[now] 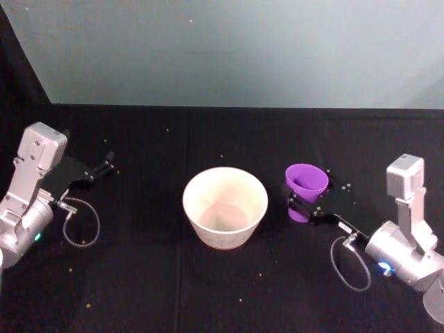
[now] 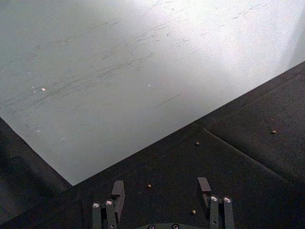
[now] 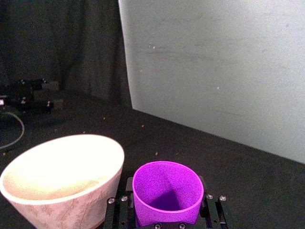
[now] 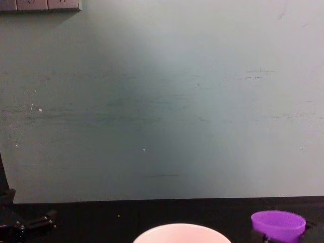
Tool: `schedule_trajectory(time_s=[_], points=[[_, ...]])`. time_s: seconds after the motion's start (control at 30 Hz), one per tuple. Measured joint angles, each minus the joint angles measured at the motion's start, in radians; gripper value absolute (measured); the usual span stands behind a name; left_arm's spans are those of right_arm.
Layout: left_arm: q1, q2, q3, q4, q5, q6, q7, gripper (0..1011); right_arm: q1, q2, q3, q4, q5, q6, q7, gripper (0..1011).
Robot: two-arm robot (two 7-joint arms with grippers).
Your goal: Pick up the cup and pour the mung beans from the cup into the bowl.
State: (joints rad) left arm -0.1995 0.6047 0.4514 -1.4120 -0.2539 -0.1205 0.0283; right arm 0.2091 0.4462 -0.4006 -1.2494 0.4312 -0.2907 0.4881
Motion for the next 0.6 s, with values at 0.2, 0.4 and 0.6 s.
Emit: schedule_trajectory(time_s=[0.2, 0.4, 0.6], points=[[0.000, 0.000, 0.000, 0.000, 0.000, 0.000, 0.000, 1000, -0.027, 0.030, 0.050, -0.095, 0.013, 0.049, -0.014, 735], [0.000, 0.000, 0.000, 0.000, 0.000, 0.000, 0.000, 1000, -0.037, 0.054, 0.097, -0.172, 0.032, 0.095, -0.017, 735], [0.000, 0.000, 0.000, 0.000, 0.000, 0.000, 0.000, 1000, -0.039, 0.083, 0.138, -0.280, 0.033, 0.214, -0.053, 735]])
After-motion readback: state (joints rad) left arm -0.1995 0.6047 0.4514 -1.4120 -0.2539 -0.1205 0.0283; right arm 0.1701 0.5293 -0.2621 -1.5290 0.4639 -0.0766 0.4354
